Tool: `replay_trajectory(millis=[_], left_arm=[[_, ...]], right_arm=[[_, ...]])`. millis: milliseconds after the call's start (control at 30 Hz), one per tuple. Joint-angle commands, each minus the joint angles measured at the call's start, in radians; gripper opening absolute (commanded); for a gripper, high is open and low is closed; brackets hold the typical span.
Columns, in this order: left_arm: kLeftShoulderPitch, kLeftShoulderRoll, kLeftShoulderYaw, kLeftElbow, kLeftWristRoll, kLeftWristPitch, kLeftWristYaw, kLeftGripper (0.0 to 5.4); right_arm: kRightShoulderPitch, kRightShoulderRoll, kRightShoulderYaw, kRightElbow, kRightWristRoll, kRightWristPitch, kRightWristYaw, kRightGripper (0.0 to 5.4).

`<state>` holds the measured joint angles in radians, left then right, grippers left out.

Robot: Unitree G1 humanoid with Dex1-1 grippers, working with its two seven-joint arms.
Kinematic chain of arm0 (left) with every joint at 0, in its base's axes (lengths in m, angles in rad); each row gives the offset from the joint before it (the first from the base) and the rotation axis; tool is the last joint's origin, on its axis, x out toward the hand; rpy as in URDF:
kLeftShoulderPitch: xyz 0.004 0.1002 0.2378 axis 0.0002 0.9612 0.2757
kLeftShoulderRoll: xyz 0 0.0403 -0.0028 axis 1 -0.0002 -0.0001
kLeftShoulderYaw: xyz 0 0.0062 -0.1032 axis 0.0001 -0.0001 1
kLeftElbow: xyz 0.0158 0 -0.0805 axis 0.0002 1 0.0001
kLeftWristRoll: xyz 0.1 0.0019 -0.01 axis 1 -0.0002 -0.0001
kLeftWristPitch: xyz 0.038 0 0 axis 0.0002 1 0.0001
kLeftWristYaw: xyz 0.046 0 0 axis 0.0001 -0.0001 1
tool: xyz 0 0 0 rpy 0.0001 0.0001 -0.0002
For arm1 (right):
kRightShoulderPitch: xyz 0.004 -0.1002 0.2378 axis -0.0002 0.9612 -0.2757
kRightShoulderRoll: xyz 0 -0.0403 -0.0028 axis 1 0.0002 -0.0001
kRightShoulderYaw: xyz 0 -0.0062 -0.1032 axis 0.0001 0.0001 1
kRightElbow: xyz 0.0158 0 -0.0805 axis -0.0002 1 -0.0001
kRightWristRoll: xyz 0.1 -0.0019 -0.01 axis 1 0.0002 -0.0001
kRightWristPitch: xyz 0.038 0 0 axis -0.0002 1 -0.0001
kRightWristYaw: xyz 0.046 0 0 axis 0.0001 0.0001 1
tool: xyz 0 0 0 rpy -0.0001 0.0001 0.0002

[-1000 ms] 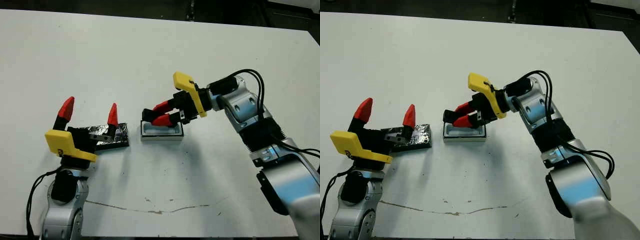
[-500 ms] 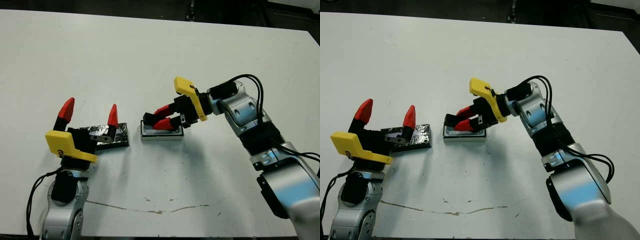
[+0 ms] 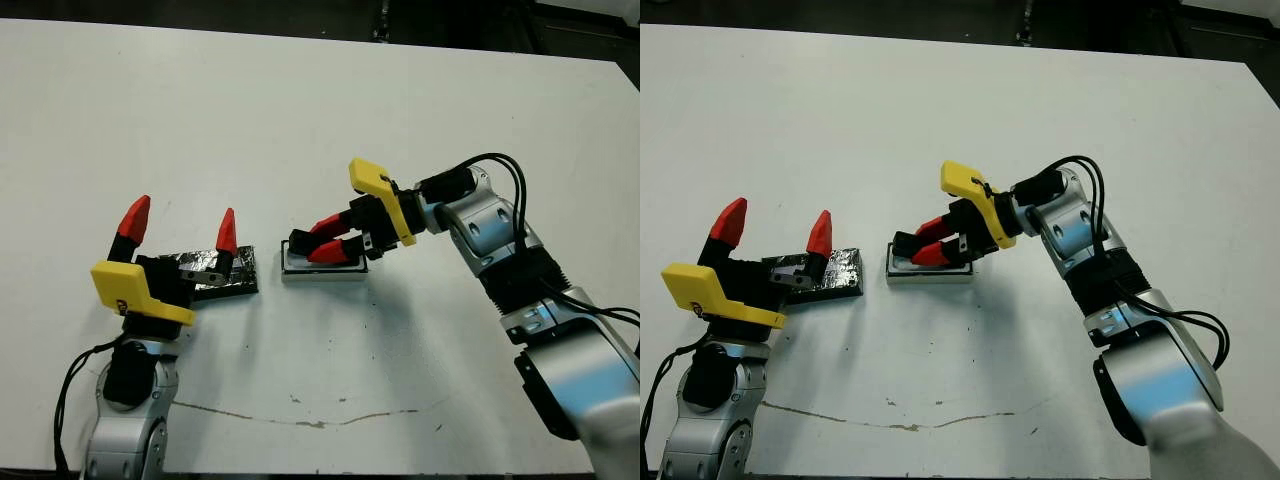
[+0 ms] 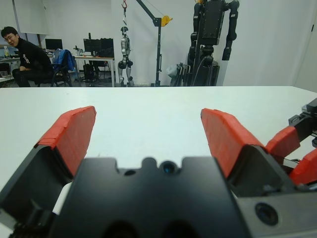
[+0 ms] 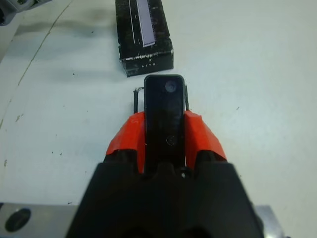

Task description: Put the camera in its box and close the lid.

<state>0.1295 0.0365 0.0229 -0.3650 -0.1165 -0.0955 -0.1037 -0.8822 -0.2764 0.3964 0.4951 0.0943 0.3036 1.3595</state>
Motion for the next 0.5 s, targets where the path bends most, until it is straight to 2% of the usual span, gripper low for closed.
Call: replay_trajectory(millis=[33,500], left_arm=[[0.017,-0.001,0.000,0.001,0.000,0.007,0.004,5.40],[0.017,0.000,0.000,-0.002,0.000,0.010,0.006,5.40]], right_arm=[[0.008,-0.032,0.005,0.010,-0.017,0.019,0.013,1.66],[0.016,-0.071,0.007,-0.036,-0.046,0.012,-0.001,1.66]])
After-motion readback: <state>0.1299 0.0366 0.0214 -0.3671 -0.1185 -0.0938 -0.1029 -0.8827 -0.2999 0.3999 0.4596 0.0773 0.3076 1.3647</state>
